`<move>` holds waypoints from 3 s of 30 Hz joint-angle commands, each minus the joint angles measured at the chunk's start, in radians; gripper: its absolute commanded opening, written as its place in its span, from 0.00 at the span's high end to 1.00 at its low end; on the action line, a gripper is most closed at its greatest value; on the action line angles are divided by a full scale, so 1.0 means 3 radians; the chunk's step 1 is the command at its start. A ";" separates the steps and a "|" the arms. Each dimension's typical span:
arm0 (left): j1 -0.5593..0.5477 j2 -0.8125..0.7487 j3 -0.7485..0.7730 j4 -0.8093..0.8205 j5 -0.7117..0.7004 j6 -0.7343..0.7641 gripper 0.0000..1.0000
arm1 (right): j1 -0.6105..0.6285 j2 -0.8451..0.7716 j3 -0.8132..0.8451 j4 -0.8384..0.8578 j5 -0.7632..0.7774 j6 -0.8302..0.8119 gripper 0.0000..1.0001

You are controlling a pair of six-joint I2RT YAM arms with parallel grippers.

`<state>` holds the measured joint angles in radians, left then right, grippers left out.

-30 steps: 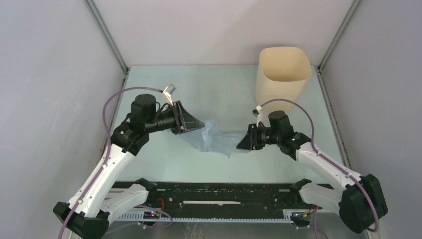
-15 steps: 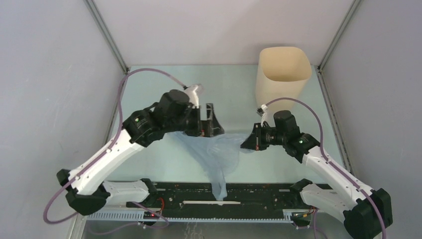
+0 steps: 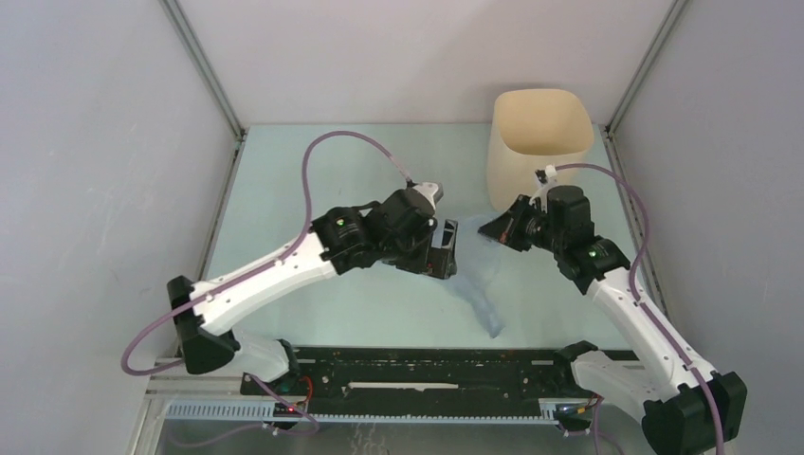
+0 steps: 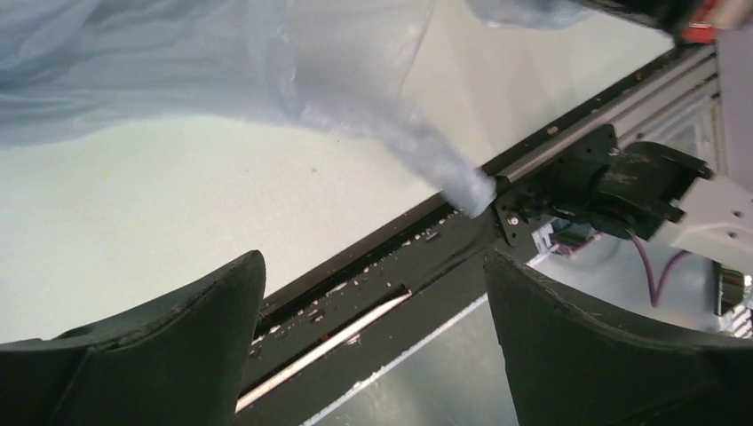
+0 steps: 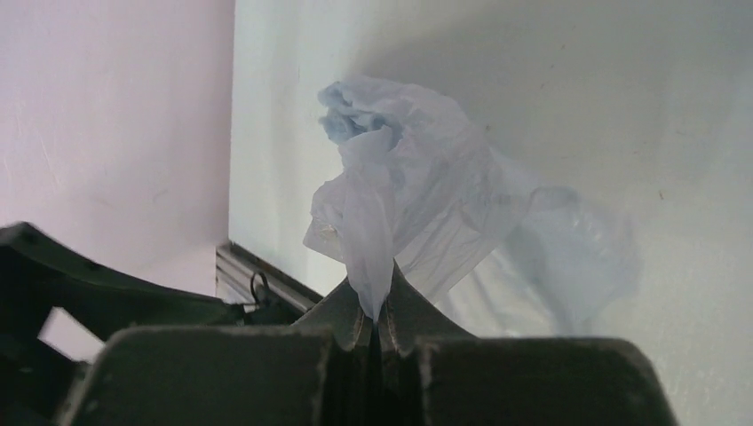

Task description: Put the trash bags into the trash bin

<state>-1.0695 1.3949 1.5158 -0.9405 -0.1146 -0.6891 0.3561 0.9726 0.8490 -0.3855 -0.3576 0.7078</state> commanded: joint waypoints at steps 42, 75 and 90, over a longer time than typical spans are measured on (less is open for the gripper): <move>0.0290 -0.0014 -0.1271 0.1508 0.0587 -0.0591 0.01 | -0.0084 -0.0083 0.0350 -0.0570 0.0073 0.0014 1.00; 0.0143 -0.1316 -0.3304 0.1714 -0.0034 -0.1091 0.91 | 0.1102 0.0365 0.0292 -0.1601 0.0992 -0.0264 1.00; 0.0732 -0.1290 -0.2854 0.0676 -0.0101 -0.0221 1.00 | 0.0608 0.0993 0.0002 -0.0342 0.0416 -0.0732 0.14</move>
<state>-0.8783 0.8978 0.5545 -0.6891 -0.1452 -0.8898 0.6979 1.1782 0.8696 -0.7502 -0.0090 0.5423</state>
